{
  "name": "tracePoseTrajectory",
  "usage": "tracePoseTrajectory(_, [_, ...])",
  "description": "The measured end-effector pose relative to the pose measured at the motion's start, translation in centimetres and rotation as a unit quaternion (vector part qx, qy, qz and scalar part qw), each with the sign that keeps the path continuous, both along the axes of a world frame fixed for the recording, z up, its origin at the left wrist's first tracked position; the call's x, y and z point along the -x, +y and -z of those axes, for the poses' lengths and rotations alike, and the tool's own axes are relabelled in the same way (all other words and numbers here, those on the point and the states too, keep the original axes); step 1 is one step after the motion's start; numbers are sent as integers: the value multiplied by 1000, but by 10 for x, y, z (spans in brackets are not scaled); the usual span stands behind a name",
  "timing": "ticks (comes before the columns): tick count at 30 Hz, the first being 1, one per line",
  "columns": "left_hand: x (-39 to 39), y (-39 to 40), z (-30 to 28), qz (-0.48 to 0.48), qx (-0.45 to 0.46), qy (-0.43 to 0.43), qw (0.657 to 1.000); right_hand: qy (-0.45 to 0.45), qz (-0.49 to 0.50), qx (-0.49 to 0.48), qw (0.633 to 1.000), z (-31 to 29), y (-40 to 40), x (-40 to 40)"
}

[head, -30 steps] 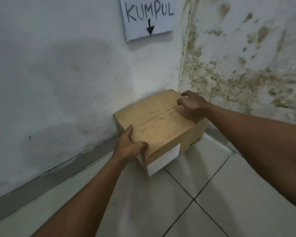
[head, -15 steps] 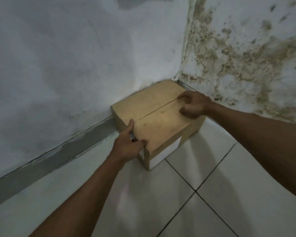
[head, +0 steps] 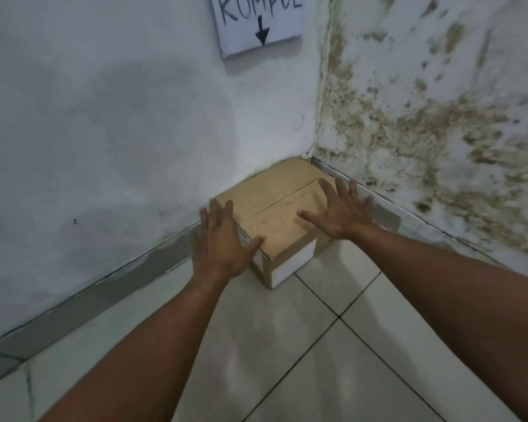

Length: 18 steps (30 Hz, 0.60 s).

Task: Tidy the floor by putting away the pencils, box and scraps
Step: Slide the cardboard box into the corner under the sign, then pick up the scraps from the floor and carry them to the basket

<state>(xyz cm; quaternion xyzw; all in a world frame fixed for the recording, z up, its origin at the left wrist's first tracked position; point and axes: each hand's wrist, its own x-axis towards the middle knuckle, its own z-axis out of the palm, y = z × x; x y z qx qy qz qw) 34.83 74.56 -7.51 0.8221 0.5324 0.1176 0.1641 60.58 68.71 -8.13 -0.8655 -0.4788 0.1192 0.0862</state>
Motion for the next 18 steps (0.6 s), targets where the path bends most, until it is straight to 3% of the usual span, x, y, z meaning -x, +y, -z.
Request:
tracePoseTrajectory(7, [26,-45,-68,24,-174,37,984,-78,-1,-24,997,-56,-80,38])
tracePoseTrajectory(18, [78,-152,-186,48,-256,3,965,-140,-5,-149,979,-175,-209,114])
